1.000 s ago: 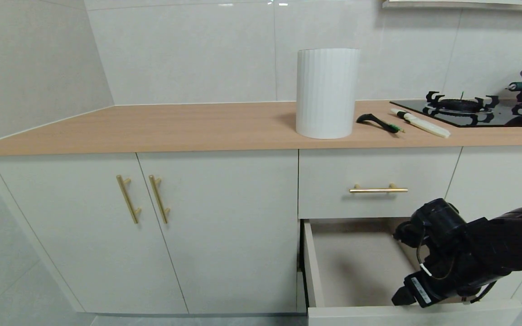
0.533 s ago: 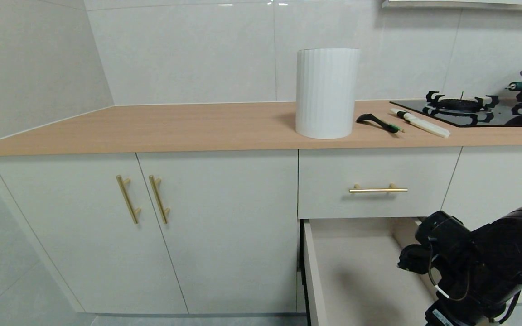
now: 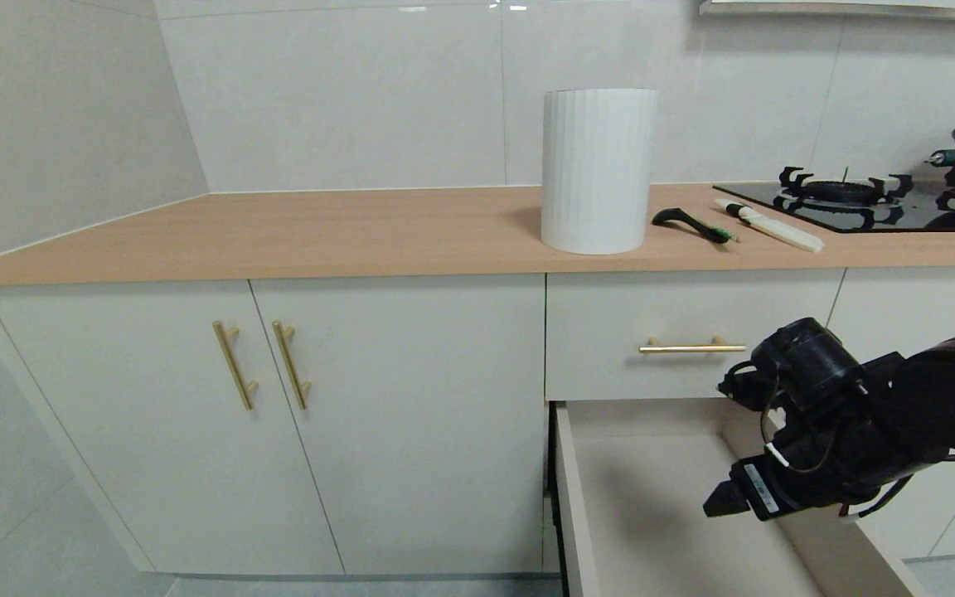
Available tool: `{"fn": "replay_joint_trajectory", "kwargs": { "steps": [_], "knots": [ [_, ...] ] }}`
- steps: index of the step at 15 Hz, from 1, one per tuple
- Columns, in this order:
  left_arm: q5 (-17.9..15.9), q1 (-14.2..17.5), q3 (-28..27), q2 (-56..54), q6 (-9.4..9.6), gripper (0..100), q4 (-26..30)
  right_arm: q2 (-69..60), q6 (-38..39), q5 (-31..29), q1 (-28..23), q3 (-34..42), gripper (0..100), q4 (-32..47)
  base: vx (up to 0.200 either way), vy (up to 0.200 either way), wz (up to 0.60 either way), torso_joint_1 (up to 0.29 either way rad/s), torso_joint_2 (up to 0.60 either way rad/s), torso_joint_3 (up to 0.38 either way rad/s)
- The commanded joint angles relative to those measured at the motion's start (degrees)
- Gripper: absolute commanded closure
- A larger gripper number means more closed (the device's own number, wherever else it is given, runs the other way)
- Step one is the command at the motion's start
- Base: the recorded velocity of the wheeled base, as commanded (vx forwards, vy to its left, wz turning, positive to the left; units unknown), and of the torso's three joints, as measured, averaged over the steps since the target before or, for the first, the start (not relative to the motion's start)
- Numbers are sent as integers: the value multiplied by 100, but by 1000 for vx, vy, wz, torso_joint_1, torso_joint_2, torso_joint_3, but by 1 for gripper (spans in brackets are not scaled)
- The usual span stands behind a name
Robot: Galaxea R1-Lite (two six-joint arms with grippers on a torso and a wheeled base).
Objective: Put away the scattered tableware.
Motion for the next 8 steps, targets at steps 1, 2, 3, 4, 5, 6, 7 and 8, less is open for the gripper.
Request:
{"fn": "replay_joint_trajectory", "kwargs": {
  "steps": [1,2,3,4,5,6,7,8],
  "knots": [
    [1,2,-1,0,2,0,2,-119,12,-4,-33,29,0,-106,0,0,0,0,0,0],
    [1,2,-1,0,2,0,2,-137,12,-4,-42,56,0,-185,0,0,0,0,0,0],
    [1,2,-1,0,2,0,2,-137,3,-21,-42,82,0,-247,0,0,0,0,0,0],
    [1,2,-1,0,2,0,2,-137,3,-30,-33,91,0,-291,0,0,0,0,0,0],
    [1,2,-1,0,2,0,2,-137,3,-39,-33,100,0,-352,0,0,0,0,0,0],
    [1,2,-1,0,2,0,2,-137,3,-39,-33,117,0,-361,0,0,0,0,0,0],
    [1,2,-1,0,2,0,2,-137,3,-39,-33,135,0,-361,0,0,0,17,-85,-32],
    [1,2,-1,0,2,0,2,-137,3,-39,-33,135,0,-370,0,0,0,66,-246,-178]
  ]
}}
